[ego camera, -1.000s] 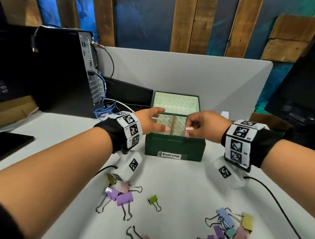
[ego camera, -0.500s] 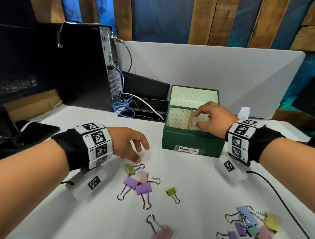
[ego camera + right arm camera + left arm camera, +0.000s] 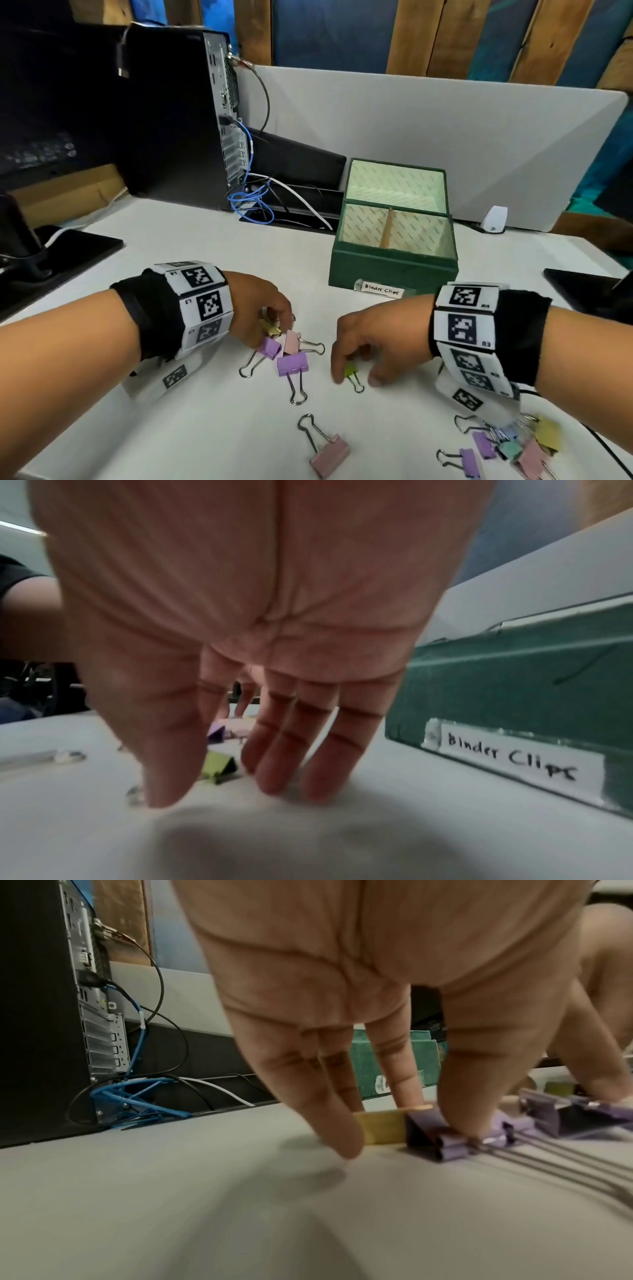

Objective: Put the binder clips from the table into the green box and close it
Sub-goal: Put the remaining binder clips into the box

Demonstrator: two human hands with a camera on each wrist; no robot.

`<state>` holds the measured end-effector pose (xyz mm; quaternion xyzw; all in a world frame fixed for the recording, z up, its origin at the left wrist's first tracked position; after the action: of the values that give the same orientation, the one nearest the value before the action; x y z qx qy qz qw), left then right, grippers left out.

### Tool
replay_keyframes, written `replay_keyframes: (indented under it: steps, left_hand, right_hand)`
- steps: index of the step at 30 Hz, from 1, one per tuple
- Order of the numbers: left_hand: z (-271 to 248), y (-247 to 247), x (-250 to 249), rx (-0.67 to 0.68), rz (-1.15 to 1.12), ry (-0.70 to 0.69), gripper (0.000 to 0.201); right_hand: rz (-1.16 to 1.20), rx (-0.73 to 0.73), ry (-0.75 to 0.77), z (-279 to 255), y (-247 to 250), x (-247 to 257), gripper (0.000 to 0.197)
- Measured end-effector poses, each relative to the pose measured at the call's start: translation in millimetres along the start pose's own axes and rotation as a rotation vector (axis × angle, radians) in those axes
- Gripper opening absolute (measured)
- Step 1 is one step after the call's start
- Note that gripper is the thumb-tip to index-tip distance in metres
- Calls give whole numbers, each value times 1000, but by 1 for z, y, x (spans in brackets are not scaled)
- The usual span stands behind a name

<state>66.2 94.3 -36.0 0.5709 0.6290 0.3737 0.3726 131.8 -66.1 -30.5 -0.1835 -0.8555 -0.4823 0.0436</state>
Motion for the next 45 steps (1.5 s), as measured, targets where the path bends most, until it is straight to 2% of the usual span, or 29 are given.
replay_keyframes:
  steps: [4,8,13,17,22,24,25,28,31,33,35,38,40,43,45]
  left_hand:
    - [4,-1,2,-27,-4,3,26]
    - [7,-2,2,-56,-8,17,25]
    - [8,-5,3,-76,-58,9,25]
    - [9,-7,6,-102,-118,47,26]
    - [8,-7,6,-125,-151,48,26]
    - [8,-7,7,-124,-147,43,26]
    - [8,-7,7,-125,-146,45,26]
    - [8,-6,10,-145,-154,52,26]
    - [6,-2,11,-175,-187,43,25]
    - [2,3,13,-202,-203,29,23]
    - [-4,12,17,-250,-222,10,22]
    - [-10,31,30,-380,-314,-20,22]
    - [-11,45,38,-481,-396,-30,24]
    - [-9,65,41,-593,-510,-40,22]
    - [-3,77,36,-622,-533,-55,21]
  right_hand:
    - [-8,-54,-39,6,-4,-4,26]
    - [2,-62,-81,3,-5,-14,14]
    - [17,-114,-161,-9,2,-26,15]
    - [67,-424,-143,-30,38,-37,23]
    - [128,-984,-181,-58,82,-65,16]
    - [98,-1089,-232,-58,87,-75,16]
    - [75,-1081,-277,-55,86,-80,17]
    - [25,-929,-428,-43,76,-95,18]
    - [46,-884,-449,-37,67,-94,22]
    - [25,-900,-377,-34,65,-83,23]
    - [-9,-853,-268,-28,63,-66,21]
    - [-48,-639,-74,-12,55,-36,22]
    - [-62,-453,29,1,46,-16,31]
    - [-77,-212,99,24,28,7,50]
    - [-122,-121,87,35,17,15,57]
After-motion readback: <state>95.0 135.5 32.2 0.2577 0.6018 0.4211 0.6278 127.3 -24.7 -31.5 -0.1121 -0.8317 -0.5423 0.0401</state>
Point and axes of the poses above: each hand's wrist, its own z-axis towards the middle knuckle, its own y-axis out of the back of the hand, x = y × z, the point moved 3 cm from there along z, towards the middle knuckle, and after that the axes turned 5 degrees about z, right-handed, at the moved point
